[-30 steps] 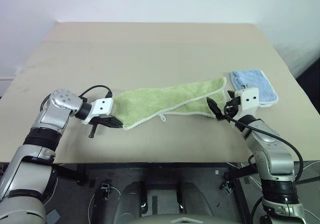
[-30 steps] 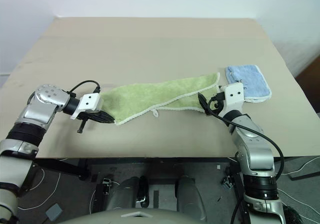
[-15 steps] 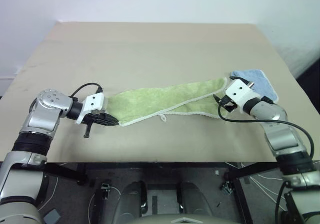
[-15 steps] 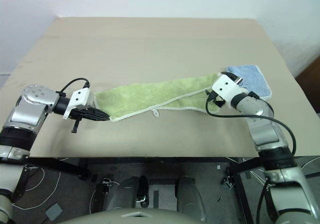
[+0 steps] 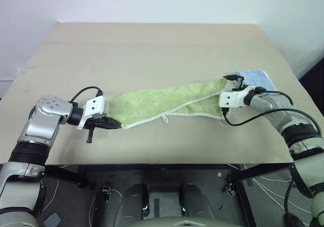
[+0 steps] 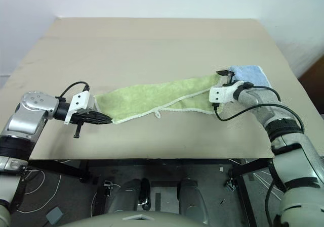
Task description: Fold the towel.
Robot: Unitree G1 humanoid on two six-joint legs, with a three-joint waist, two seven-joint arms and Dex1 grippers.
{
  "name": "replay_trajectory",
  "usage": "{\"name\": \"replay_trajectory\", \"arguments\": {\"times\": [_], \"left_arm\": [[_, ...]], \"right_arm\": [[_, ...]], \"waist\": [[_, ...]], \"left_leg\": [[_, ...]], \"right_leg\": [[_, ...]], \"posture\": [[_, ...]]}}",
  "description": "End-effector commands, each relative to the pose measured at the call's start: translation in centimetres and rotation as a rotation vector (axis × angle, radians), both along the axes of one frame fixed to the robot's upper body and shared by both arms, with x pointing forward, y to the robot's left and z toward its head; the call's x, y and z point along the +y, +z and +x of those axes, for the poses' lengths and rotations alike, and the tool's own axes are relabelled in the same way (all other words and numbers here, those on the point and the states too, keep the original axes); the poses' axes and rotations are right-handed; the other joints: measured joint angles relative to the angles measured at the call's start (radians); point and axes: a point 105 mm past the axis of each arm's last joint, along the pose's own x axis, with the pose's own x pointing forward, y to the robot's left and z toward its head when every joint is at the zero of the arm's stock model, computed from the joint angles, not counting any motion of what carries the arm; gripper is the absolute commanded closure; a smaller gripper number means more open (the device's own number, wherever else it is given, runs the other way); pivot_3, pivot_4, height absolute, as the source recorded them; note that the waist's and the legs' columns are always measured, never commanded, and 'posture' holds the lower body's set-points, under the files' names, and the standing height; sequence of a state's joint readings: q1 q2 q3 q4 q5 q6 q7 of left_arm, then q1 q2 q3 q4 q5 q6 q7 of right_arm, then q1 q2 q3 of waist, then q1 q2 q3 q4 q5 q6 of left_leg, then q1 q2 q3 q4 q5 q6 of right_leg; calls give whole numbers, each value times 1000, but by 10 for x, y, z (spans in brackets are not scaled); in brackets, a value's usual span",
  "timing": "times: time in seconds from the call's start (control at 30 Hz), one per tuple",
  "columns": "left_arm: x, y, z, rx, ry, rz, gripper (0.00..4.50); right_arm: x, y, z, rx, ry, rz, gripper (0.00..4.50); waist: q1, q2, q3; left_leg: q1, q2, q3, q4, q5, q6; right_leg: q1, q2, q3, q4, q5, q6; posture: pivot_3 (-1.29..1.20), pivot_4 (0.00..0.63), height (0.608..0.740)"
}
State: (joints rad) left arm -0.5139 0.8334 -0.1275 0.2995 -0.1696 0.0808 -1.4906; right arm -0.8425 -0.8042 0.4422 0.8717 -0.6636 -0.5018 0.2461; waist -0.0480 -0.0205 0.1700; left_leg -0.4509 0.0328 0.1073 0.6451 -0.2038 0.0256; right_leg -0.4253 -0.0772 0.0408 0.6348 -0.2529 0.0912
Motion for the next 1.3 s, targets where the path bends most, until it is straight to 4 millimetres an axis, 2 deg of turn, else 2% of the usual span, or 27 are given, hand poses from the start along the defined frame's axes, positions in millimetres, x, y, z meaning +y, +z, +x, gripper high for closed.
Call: {"name": "replay_trajectory", "arguments": {"times": [0.03, 0.37, 0.53, 0.63, 0.8, 0.93, 1.0, 1.1, 1.17, 1.23, 1.3], "left_arm": [[2, 12, 0, -45, 9, -17, 4500], [1, 20, 5, -67, 59, -85, 4500], [5, 53, 26, -148, 183, -246, 4500], [14, 79, 47, -264, 299, -353, 4500], [47, 136, 100, -460, 673, -615, 4500], [54, 172, 129, -538, 862, -764, 4500], [52, 183, 135, -567, 899, -790, 4500], [50, 219, 137, -617, 908, -891, 4500], [51, 236, 134, -635, 893, -937, 4500], [54, 245, 129, -645, 857, -942, 4500], [59, 244, 123, -647, 818, -923, 4500]], "right_arm": [[-2, 12, 4, -46, 19, -29, 1275], [-6, 17, -2, -50, 44, -31, 4479], [-12, 34, -3, -98, 4, 87, 4479], [-15, 52, -3, -121, -33, 217, 4479], [-22, 96, 2, -172, -91, 381, 4479], [-20, 136, 14, -235, -111, 448, 4479], [-19, 152, 17, -269, -114, 452, 4479], [-19, 193, 16, -340, -100, 502, 4479], [-20, 211, 10, -353, -78, 532, 4479], [-20, 217, 2, -323, -35, 556, 4479], [-15, 212, -8, -257, 33, 566, 4479]], "waist": [[2, 0, 0], [1, 0, 0], [4, 0, 0], [3, 0, 0], [4, -1, 1], [2, -2, 1], [2, -2, 1], [3, -2, 1], [3, -2, 2], [3, -2, 2], [4, -2, 2]], "left_leg": [[0, 0, 0, 0, 0, 0], [0, 0, 0, 1, 0, 0], [0, 0, 0, 2, 1, 1], [0, 0, 0, 3, 1, 2], [3, -1, 0, 5, 2, 3], [4, -1, 0, 8, 3, 4], [4, -2, 0, 8, 3, 3], [4, -2, 2, 6, 3, 3], [2, -2, 3, 4, 3, 3], [-1, -2, 4, 3, 3, 2], [-2, -2, 4, 1, 3, 2]], "right_leg": [[0, 0, 0, 0, 0, 0], [0, 0, 0, 2, 0, 0], [1, 0, 0, 3, 0, 0], [1, 0, 0, 4, 1, 2], [4, 0, 0, 7, 2, 7], [4, 0, 1, 11, 2, 9], [3, 0, 1, 12, 3, 11], [1, 0, 1, 11, 3, 15], [-1, 0, 1, 11, 3, 17], [-3, 0, 1, 11, 2, 19], [-3, 0, 0, 9, 1, 21]], "posture": [[0, 150, 740], [0, 150, 740], [0, 150, 740], [0, 150, 740], [0, 150, 740], [0, 150, 740], [0, 150, 740], [0, 150, 740], [0, 150, 740], [0, 150, 740], [0, 150, 740]]}}
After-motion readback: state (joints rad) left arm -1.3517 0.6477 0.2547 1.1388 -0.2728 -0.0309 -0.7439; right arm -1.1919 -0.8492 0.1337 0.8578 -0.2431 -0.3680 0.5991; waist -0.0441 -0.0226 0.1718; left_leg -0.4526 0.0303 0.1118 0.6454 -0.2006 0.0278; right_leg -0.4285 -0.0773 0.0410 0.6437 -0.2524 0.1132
